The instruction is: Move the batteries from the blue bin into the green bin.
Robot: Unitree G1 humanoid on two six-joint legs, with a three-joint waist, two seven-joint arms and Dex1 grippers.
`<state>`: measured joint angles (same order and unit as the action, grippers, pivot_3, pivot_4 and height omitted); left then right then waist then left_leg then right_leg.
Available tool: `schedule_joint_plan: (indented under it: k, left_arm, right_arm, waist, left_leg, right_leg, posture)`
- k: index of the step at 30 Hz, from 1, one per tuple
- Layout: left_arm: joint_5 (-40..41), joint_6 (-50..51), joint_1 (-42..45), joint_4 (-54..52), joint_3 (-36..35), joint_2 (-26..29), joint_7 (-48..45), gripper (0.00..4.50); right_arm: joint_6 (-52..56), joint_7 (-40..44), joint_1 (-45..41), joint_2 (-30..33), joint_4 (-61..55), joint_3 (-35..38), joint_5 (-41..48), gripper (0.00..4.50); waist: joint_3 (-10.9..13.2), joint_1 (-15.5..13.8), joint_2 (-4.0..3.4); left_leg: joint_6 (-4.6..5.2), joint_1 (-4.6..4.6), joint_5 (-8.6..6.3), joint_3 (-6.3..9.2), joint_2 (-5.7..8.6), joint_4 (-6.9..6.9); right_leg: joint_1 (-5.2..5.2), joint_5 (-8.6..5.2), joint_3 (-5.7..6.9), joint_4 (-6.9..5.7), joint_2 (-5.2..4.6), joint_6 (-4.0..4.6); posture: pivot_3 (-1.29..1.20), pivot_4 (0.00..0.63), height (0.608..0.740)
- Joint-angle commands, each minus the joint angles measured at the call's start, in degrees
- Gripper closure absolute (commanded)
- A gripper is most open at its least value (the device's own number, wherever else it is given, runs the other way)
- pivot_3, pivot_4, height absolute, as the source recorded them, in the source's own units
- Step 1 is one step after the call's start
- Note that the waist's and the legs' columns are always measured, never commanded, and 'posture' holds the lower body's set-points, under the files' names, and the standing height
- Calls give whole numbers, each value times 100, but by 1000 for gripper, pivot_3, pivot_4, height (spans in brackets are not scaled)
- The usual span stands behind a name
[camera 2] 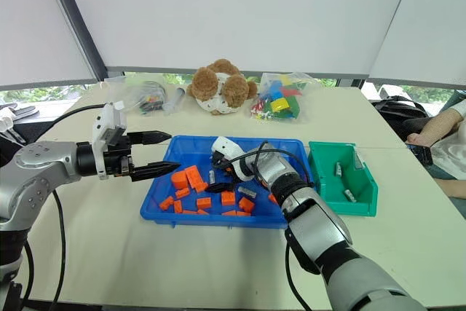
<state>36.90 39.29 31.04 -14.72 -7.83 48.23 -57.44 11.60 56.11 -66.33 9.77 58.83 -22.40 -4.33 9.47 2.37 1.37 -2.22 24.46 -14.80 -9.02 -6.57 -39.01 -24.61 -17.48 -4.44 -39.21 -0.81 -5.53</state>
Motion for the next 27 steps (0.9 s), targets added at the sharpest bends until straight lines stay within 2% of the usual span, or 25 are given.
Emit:
schedule_joint_plan:
  k: [1, 9, 14, 20, 23, 26, 27]
  left_arm:
    - [69, -40, 34, -166, -163, 96, -12, 0]
    - [35, -56, 63, -144, -115, 93, -8, 0]
    - [34, -55, 42, -153, -121, 102, -12, 0]
    - [23, -63, 25, -153, -125, 115, -15, 0]
    - [14, -67, 31, -151, -107, 102, -3, 0]
    - [14, -65, 27, -160, -102, 102, -4, 0]
    - [15, -67, 17, -163, -106, 104, -8, 0]
  right_arm:
    - [-3, 43, -24, -29, 282, 26, -216, 48]
    - [142, 180, -9, -127, 359, 201, -211, 48]
    - [648, 112, -32, -281, 301, 371, -176, 48]
    - [780, -83, 121, -377, 148, 333, -317, 48]
    - [897, -141, 167, -406, 68, 380, -312, 844]
    - [1056, -224, 214, -426, -71, 386, -343, 2169]
    - [1132, -255, 238, -434, -133, 387, -345, 2169]
  waist:
    - [0, 23, 0]
    - [0, 33, 0]
    - [0, 52, 0]
    - [-1, 76, 0]
    - [-2, 99, 0]
    - [-2, 119, 0]
    - [-2, 127, 0]
  left_leg:
    - [0, 0, 0, 0, 0, 0]
    - [-1, -3, 0, 1, 0, 2]
    - [-2, -6, 1, 1, 0, 2]
    - [-2, -6, 1, 1, -1, 2]
    - [-2, -6, 1, 2, -1, 2]
    - [-3, -6, 1, 3, -1, 3]
    - [-2, -6, 1, 3, -1, 3]
  right_leg:
    - [0, 0, 0, 0, 0, 0]
    - [2, 0, 0, 0, 0, 0]
    - [3, 0, 0, -1, 0, 0]
    - [4, 0, 0, -1, 0, 0]
    - [5, 0, 1, -1, 0, 0]
    - [5, 0, 1, -1, 0, 0]
    - [6, 0, 2, -2, 0, -1]
  posture:
    - [0, 150, 727]
    - [0, 150, 727]
    - [0, 150, 727]
    - [0, 150, 727]
    - [0, 150, 727]
    - [0, 150, 727]
    - [0, 150, 727]
